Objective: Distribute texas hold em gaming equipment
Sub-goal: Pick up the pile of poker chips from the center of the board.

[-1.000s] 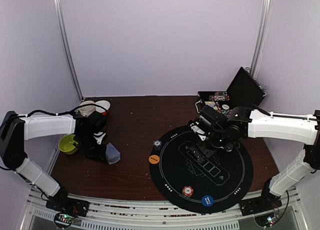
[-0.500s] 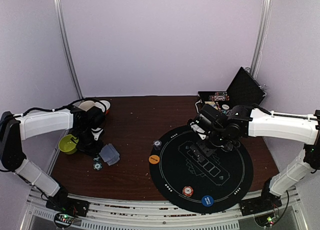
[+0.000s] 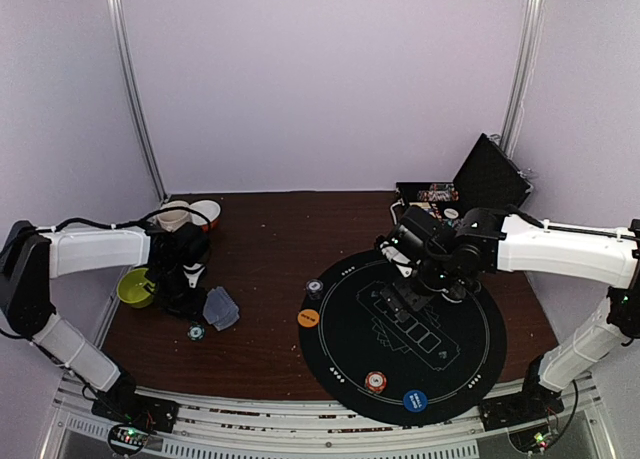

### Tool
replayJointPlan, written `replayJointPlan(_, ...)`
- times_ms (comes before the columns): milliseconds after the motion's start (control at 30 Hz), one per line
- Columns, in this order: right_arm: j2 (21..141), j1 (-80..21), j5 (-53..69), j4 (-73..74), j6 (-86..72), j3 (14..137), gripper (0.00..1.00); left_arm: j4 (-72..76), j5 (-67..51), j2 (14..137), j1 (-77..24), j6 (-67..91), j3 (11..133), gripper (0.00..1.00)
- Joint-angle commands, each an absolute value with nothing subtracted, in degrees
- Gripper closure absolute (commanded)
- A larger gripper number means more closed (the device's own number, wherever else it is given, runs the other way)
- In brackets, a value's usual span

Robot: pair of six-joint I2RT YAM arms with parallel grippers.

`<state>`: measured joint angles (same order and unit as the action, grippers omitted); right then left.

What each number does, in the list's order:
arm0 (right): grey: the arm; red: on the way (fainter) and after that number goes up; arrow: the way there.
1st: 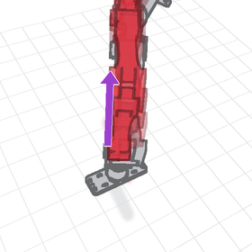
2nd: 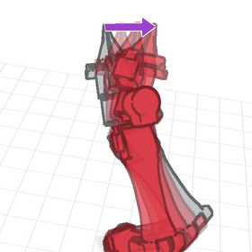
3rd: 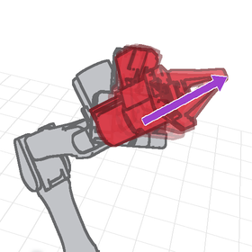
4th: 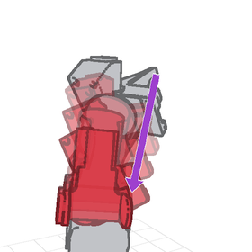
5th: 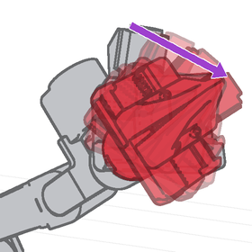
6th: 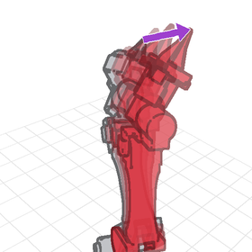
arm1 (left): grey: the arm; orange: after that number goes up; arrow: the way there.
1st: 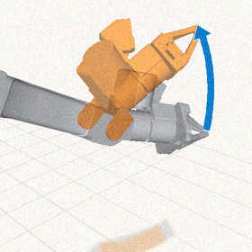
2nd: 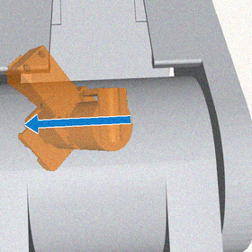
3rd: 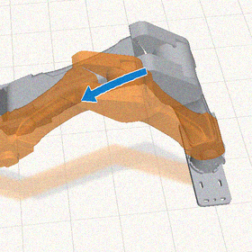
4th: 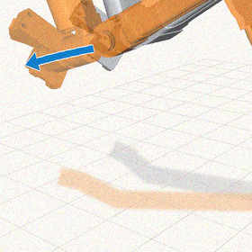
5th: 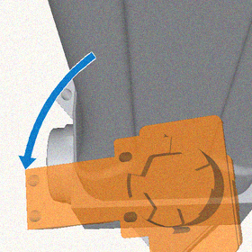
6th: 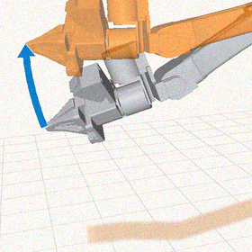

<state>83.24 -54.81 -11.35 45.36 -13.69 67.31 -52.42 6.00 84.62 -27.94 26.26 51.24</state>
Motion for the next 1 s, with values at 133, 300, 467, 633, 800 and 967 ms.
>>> replayJointPlan(133, 81.7, -54.4, -12.2, 47.0, -13.9, 67.4, 0.00, -43.3, 7.0, 88.8, -22.7, 28.0, 50.6, 0.54)
replayJointPlan(300, 80.8, -54.5, -12.5, 46.8, -13.7, 66.8, 0.00, -41.9, 5.1, 92.1, -22.4, 26.9, 50.6, 0.48)
replayJointPlan(467, 80.6, -54.5, -12.4, 47.3, -13.5, 66.8, 0.00, -41.7, 5.6, 94.3, -22.1, 25.8, 51.6, 0.47)
replayJointPlan(633, 80.4, -54.4, -12.5, 47.3, -13.4, 66.5, 0.00, -41.6, 6.0, 94.5, -20.9, 25.4, 52.0, 0.44)
replayJointPlan(800, 80.6, -54.4, -12.3, 47.0, -13.3, 66.6, 0.00, -39.8, 4.5, 94.6, -18.5, 24.8, 51.3, 0.44)
replayJointPlan(967, 81.0, -54.4, -12.1, 47.0, -13.1, 66.5, 0.00, -36.4, 1.5, 93.8, -18.5, 24.1, 51.1, 0.42)
